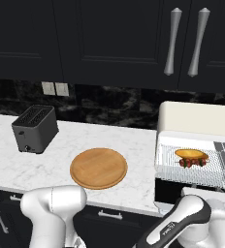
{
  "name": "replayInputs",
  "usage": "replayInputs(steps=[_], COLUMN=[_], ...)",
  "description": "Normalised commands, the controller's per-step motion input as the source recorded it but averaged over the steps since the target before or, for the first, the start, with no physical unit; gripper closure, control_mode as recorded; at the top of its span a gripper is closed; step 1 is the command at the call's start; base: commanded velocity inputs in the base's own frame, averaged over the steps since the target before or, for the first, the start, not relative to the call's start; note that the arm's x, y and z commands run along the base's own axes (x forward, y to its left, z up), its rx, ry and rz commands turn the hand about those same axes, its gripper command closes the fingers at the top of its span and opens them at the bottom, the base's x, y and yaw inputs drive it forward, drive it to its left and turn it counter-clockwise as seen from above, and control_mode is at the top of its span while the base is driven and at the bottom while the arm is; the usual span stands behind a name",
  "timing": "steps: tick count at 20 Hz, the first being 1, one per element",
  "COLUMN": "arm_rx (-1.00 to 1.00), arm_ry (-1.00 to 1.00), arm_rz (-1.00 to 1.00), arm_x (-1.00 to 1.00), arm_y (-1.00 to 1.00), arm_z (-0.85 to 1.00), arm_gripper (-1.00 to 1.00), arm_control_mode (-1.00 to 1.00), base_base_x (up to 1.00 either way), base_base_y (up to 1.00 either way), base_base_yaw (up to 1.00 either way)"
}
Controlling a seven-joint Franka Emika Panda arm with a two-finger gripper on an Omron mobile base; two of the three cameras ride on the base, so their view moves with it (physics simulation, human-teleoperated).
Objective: Pick up the kebab skewer and baguette bread, and place them inside the toaster oven. Close the toaster oven door and start by setting the timer.
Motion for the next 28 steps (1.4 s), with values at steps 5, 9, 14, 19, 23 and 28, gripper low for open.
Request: replayInputs(steps=[5,9,14,19,23,28], arm_rx=[0.0,0.0,0.0,0.0,0.0,0.0], arm_ry=[0.0,0.0,0.0,0.0,0.0,0.0], arm_rz=[-0.04,-0.03,0.0,0.0,0.0,0.0], arm_x=[0.11,0.12,0.16,0.11,0.12,0.13], arm_y=[0.01,0.05,0.08,0.09,0.06,0.04], arm_z=[0.0,0.0,0.0,0.0,0.0,0.0], arm_gripper=[-1.0,-1.0,-1.0,-1.0,-1.0,-1.0], arm_control_mode=[-1.0,-1.0,-1.0,-1.0,-1.0,-1.0], base_base_x=[0.0,0.0,0.0,0.0,0.0,0.0], base_base_y=[0.0,0.0,0.0,0.0,0.0,0.0], base_base_yaw=[0.0,0.0,0.0,0.0,0.0,0.0])
